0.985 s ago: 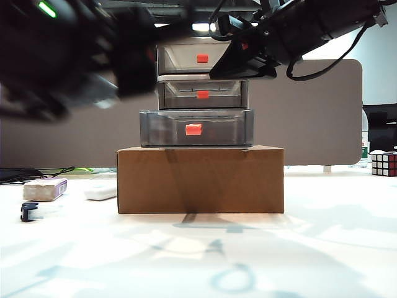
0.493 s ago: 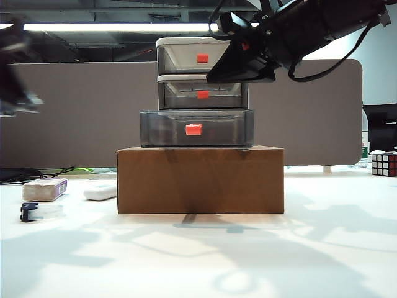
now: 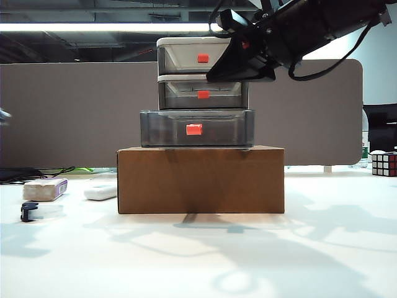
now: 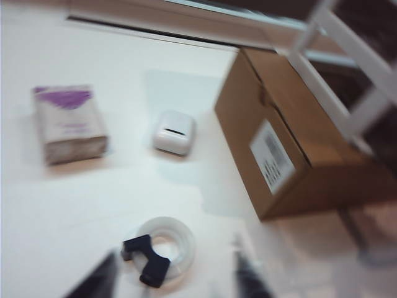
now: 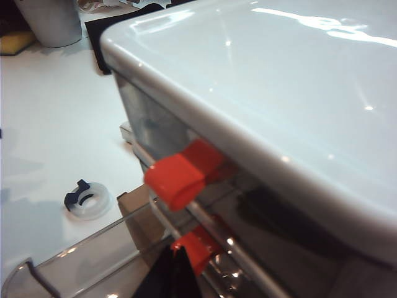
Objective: Open the third layer of the drawer on the table, pick up the transparent tape on the table and put it in, and finally close the drawer.
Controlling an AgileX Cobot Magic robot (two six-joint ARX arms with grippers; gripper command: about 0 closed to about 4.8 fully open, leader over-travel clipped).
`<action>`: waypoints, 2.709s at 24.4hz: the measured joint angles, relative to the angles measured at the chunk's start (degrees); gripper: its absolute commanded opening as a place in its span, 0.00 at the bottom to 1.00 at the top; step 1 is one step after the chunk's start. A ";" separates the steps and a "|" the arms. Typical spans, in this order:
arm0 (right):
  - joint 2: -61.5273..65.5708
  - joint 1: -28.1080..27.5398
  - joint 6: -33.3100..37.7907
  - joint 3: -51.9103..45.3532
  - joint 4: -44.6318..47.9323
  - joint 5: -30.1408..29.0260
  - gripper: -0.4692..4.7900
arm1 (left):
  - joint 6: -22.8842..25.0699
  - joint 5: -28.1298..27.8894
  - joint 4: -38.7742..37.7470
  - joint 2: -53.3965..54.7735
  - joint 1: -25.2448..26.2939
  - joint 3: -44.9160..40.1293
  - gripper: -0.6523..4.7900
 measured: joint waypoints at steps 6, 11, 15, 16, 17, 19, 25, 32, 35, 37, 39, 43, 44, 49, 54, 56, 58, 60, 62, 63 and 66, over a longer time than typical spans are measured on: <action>0.00 0.00 0.02 0.00 -0.17 -0.70 0.08 | 19.69 3.85 5.64 9.90 -0.33 -0.13 0.86; 0.00 0.07 0.00 0.00 -1.73 -1.20 0.08 | 25.44 4.52 12.83 24.30 -0.26 0.13 0.87; 0.00 0.04 0.00 0.00 -2.62 -1.22 0.08 | 25.66 4.63 13.73 36.28 -0.26 4.68 0.99; 0.00 0.04 0.00 -0.02 -3.04 -1.22 0.08 | 26.32 4.72 13.86 38.84 -0.28 6.01 0.99; 0.00 0.00 0.00 -0.02 -3.04 -1.20 0.08 | 26.40 4.72 14.14 40.24 -0.26 6.93 0.99; 0.00 -0.02 0.00 -0.02 -3.02 -1.20 0.08 | 26.91 4.42 14.99 42.01 -0.26 8.28 0.99; 0.00 -0.04 -0.04 -0.02 -3.04 -1.20 0.08 | 29.16 4.79 15.65 46.69 -0.26 11.65 0.99; 0.00 -0.07 -0.20 -0.02 -3.02 -0.83 0.08 | 29.31 6.84 17.00 49.77 -0.33 12.26 0.96; 0.00 -0.37 -0.26 -0.02 -3.02 -0.76 0.08 | 29.40 7.34 17.25 50.27 -0.33 12.46 0.90; 0.00 -0.48 -0.26 -0.02 -2.99 0.26 0.08 | 29.75 7.61 17.09 50.36 -0.33 12.52 0.85; 0.00 -0.46 -0.26 -0.02 -2.99 0.28 0.08 | 29.83 7.85 16.90 50.36 -0.33 12.55 0.75; 0.00 -0.46 -0.26 -0.02 -2.99 0.28 0.08 | 30.01 9.29 15.98 50.36 -0.33 12.63 0.37; 0.00 -0.46 -0.26 -0.02 -2.99 0.28 0.08 | 29.99 9.73 15.76 50.29 -0.31 12.70 0.32; 0.00 -0.46 -0.26 -0.02 -2.99 0.28 0.08 | 29.99 12.81 14.75 50.27 -0.31 12.72 0.29; 0.00 -0.46 -0.26 -0.02 -2.99 0.28 0.08 | 29.73 13.84 12.70 48.76 -0.31 12.52 0.27; 0.00 -0.46 -0.26 -0.02 -2.99 0.28 0.08 | 29.16 13.94 10.64 46.01 -0.35 11.89 0.27; 0.00 -0.46 -0.26 -0.02 -2.99 0.28 0.08 | 28.48 13.94 9.35 41.97 -0.35 11.91 0.27; 0.00 -0.46 -0.26 -0.02 -3.02 0.28 0.08 | 28.00 13.99 9.84 37.81 -0.35 12.11 0.27; 0.00 -0.46 -0.26 -0.02 -2.99 0.26 0.08 | 27.80 17.14 8.44 26.38 -0.48 12.09 0.28; 0.00 -0.46 -0.26 0.00 -2.95 0.26 0.08 | 27.78 17.84 8.48 24.15 -0.90 12.11 0.27; 0.00 -0.46 -0.26 0.00 -2.95 0.26 0.08 | 27.78 18.47 8.48 18.73 -3.80 12.28 0.28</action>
